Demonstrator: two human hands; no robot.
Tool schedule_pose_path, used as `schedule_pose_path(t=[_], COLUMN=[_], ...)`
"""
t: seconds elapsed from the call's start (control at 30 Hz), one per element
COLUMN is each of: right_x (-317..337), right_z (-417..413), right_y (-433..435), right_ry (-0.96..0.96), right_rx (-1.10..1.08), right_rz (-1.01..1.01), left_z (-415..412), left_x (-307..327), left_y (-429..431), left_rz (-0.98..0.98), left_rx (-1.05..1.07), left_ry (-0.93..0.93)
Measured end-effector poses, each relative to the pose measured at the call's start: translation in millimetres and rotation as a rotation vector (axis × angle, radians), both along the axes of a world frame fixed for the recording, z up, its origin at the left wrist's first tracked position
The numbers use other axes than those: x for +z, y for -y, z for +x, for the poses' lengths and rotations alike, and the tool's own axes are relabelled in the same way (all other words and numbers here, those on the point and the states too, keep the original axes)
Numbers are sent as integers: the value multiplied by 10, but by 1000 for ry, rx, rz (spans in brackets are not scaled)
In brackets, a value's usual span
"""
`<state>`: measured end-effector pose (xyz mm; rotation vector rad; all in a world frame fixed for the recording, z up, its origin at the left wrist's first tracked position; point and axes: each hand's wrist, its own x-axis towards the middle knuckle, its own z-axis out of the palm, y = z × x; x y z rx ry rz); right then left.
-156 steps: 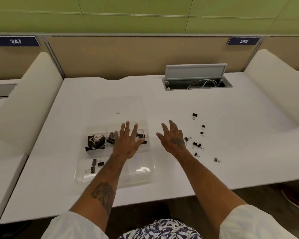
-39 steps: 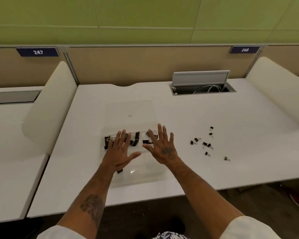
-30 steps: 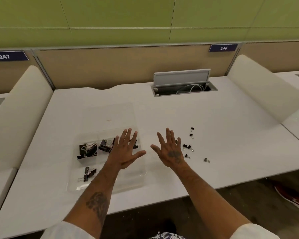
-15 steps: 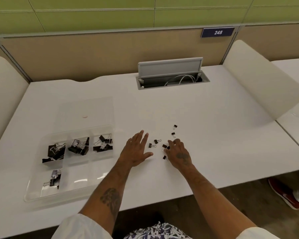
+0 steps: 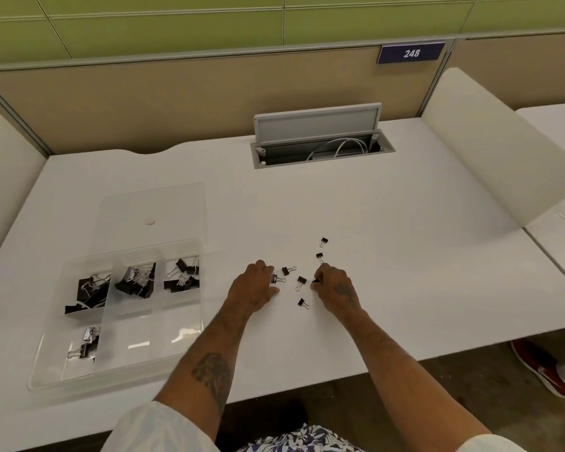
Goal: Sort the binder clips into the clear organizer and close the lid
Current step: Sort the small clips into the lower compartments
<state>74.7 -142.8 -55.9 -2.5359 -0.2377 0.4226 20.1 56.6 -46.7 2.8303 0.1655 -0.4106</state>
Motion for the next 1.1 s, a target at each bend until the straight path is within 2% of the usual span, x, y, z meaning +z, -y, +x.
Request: schedule_pose_path(t=[0.13, 0.23, 0.37, 0.57, 0.8, 0.97, 1.1], right_x=[82, 101, 128, 187, 279, 431, 538], right_z=[64, 107, 124, 60, -132, -363, -638], right_y=[49, 88, 129, 135, -105, -582, -1101], right_ry=[-41, -39, -49, -52, -68, -91, -128], right_rx=[-242, -333, -373, -424, -443, -386, -329], right_rz=[265, 414, 480, 453, 513, 563, 633], left_z=[56, 67, 43, -3, -155, -380, -724], left_x=[-26, -50, -98, -39, 23, 361, 571], left_y=[27, 39, 52, 72, -111, -478, -917], left_rz=[-5, 0, 41, 46, -147, -412, -497], left_rx=[9, 0, -29, -6, 27, 214, 289], left_ry=[7, 24, 64, 15, 43, 196, 273])
